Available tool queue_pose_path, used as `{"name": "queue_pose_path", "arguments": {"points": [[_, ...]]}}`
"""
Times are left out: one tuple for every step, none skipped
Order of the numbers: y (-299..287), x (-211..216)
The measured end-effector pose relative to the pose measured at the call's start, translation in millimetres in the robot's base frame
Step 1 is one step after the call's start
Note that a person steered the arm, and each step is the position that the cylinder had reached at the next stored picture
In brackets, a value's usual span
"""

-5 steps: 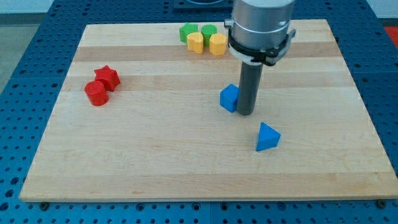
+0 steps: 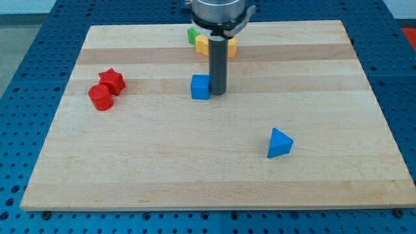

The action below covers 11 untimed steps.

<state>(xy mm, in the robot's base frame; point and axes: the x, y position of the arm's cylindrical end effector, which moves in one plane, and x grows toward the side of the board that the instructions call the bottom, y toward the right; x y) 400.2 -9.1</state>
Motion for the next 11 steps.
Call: {"name": "queue_pose_path", "arguments": {"points": [[-28, 0], [-52, 0], [-61, -8], [-66, -16], [-83, -16], [-105, -16], [-119, -16], [-124, -16], [-96, -10], [-26, 7], [44, 31]]}}
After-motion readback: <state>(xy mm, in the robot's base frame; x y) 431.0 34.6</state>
